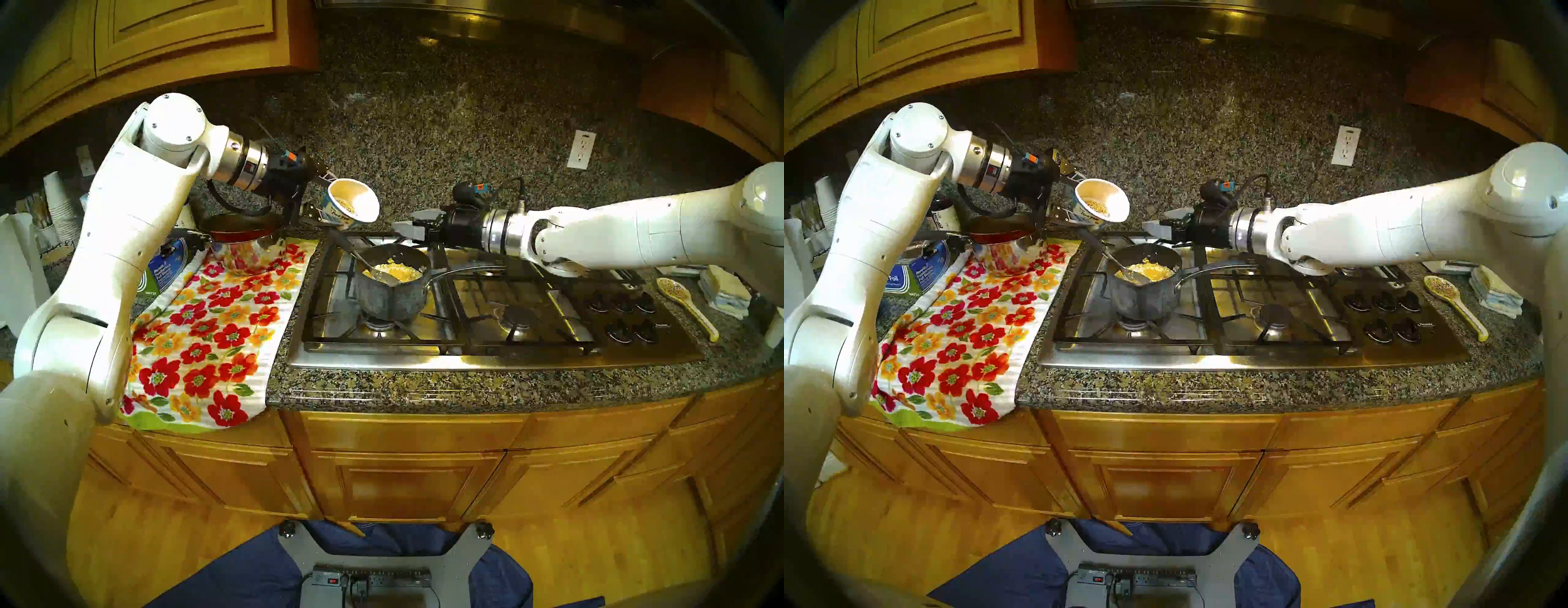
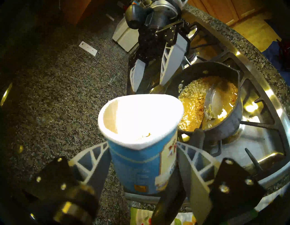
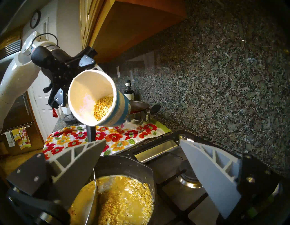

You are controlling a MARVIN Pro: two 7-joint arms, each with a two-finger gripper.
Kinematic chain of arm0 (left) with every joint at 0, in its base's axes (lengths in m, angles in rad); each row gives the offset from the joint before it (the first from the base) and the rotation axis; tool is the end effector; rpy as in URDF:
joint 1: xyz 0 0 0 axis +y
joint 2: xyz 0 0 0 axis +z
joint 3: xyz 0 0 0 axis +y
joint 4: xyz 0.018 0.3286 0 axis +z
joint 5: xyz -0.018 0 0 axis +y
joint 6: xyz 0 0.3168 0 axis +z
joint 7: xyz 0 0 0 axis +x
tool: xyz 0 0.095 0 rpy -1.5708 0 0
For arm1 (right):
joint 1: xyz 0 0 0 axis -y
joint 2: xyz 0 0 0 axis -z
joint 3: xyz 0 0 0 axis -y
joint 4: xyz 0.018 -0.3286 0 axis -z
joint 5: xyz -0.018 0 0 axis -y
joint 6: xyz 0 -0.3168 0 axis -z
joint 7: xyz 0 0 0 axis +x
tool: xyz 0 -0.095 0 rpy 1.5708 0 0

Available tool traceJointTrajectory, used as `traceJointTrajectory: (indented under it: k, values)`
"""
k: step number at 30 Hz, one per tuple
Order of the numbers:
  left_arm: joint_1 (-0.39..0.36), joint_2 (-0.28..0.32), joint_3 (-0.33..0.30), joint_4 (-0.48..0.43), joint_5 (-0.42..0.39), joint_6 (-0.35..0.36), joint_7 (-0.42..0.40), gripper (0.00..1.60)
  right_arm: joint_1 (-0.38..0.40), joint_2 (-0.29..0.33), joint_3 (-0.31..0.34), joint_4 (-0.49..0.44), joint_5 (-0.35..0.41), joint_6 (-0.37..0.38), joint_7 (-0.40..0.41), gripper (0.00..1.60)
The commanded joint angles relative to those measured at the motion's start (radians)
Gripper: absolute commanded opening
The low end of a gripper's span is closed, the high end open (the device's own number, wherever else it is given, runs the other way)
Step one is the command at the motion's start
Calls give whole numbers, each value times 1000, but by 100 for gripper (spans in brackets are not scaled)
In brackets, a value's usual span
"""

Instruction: Pour oats into pot and stir with a spoon

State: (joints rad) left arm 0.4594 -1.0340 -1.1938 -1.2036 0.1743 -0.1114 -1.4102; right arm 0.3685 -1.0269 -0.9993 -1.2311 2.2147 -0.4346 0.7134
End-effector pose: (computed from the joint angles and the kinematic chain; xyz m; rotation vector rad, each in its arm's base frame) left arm 0.5763 0.0705 0.0047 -1.4951 2.3031 -1.5135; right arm 0.5825 -0.0079 -0.0844 -1.7078 -0.9001 -1.4537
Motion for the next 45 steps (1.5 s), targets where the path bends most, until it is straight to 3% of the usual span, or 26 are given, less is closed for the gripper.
traceJointTrajectory:
  k: [1,45]
  values:
    - [-13,-15,-2,-45,19,-17,40,75,38,0,21,7,3,-6,2,160]
    - [120,37,37,-307,245,-168,189,73,38,0,20,7,3,-6,2,160]
